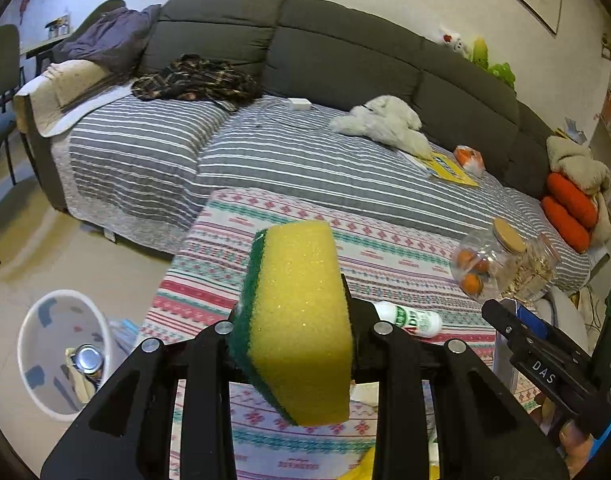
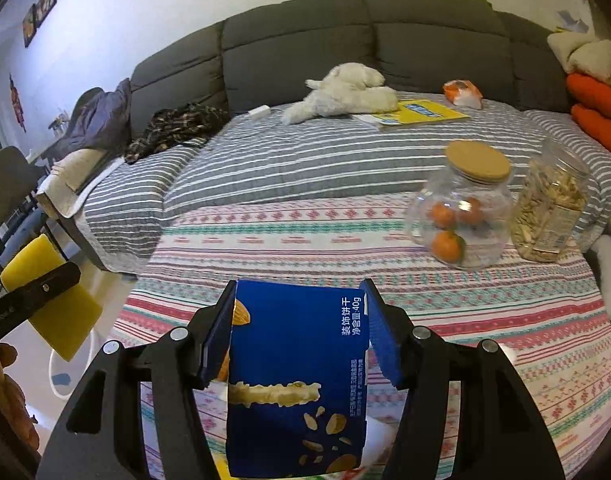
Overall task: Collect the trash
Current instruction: 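Lift the sponge and blue snack box and carry both toward the white bin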
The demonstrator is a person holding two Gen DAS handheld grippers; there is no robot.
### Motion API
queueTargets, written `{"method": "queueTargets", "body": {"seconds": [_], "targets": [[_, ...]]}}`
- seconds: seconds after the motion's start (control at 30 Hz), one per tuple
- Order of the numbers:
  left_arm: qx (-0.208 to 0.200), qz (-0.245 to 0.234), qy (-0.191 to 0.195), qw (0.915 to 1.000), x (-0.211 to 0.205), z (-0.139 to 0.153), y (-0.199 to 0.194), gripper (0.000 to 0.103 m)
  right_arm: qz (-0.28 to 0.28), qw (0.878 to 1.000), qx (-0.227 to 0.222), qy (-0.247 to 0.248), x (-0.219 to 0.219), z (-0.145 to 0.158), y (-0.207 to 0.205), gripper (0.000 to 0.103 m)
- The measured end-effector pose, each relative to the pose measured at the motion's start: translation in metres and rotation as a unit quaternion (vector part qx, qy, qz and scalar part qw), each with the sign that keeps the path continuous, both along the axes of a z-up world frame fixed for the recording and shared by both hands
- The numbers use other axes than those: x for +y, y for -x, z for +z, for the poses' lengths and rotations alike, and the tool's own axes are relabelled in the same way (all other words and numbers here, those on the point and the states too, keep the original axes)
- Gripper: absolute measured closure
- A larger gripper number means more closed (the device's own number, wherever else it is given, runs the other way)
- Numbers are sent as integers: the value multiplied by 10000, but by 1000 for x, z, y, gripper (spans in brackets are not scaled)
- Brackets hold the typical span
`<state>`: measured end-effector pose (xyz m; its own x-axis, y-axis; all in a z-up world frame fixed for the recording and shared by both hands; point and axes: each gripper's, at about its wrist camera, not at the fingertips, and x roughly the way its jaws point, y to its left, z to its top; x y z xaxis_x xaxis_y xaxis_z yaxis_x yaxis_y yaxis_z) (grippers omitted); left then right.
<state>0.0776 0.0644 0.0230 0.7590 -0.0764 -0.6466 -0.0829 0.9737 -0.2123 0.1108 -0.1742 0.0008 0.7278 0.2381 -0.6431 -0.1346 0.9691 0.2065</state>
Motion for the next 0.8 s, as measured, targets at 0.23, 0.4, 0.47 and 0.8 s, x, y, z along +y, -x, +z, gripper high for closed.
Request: {"method": "queueTargets", "body": {"seconds": [0.23,0.4,0.47,0.8], "targets": [[-20,250,-97,9996,33,4,12,74,174,9997,-114,-128,29,5,4,44],[-56,416,-151,9990,56,8,24,74,324,9991,-158,-220,49,8,7,43],[-36,481,-174,9987,65,8,27,74,395,9988,-176,-247,58,9,10,44],[122,1008,-219,9946,127,6,43,74,795,9960,-270,-308,105,16,23,44]]}}
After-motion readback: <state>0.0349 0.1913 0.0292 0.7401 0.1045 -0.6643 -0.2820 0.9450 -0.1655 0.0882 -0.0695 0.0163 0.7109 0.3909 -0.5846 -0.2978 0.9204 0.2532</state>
